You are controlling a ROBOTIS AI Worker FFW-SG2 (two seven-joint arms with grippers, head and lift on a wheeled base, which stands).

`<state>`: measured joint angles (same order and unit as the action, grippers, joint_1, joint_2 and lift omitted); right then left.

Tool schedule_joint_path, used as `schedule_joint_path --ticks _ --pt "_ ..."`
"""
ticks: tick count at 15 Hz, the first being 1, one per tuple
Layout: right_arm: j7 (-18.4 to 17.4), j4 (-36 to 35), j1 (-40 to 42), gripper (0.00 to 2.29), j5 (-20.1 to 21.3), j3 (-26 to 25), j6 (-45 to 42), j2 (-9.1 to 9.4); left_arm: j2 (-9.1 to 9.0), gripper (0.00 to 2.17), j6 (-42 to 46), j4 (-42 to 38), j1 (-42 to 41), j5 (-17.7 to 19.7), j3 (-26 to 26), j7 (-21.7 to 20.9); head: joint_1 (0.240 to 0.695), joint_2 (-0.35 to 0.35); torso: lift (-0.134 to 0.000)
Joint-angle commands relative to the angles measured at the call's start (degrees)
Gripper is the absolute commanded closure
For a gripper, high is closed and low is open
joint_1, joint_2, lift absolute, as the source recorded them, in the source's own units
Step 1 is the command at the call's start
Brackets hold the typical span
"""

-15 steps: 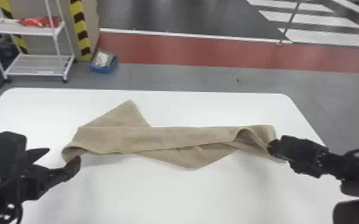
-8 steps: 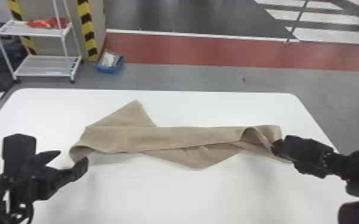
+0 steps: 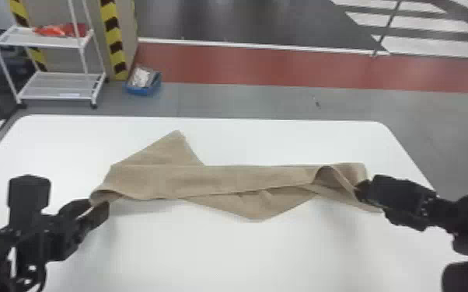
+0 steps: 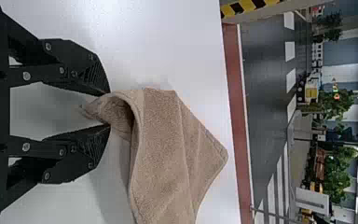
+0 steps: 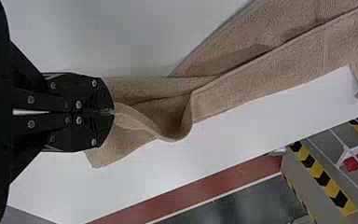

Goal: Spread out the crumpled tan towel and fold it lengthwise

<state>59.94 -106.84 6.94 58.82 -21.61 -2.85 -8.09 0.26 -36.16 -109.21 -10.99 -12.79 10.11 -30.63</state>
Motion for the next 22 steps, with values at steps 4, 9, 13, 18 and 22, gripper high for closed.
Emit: schedule_joint_path --ticks 4,9,13,18,22 --pt "-0.09 -0.03 -0.78 2.08 -0.64 -0.89 0.0 0.0 -0.41 1.88 -3.7 -2.67 -1.05 -0.13 0.52 -1.71 0.695 -0.135 -0.124" --pt "0.88 -4.07 -3.33 2.08 -7.85 -3.88 1.05 -0.79 -0.41 2.09 -5.99 -13.92 -2.81 -1.63 3.6 -4.17 0.695 -0.137 -0.124" --pt "0.79 -5.48 -10.1 2.08 -14.61 -4.05 11.42 -3.52 0.88 2.09 -7.22 -21.66 0.97 -6.37 6.59 -8.66 0.695 -0.11 -0.124" --pt "-2.02 3.22 -21.88 2.08 -17.51 1.57 22.67 -4.48 5.19 2.09 -13.72 -13.66 16.53 -14.46 -1.94 -9.27 0.624 -0.099 -0.124" --pt "-6.33 15.17 -35.41 2.08 -15.85 5.97 26.89 -4.13 4.57 2.09 -13.54 7.79 34.55 -15.86 -9.32 -4.09 0.535 -0.101 -0.124"
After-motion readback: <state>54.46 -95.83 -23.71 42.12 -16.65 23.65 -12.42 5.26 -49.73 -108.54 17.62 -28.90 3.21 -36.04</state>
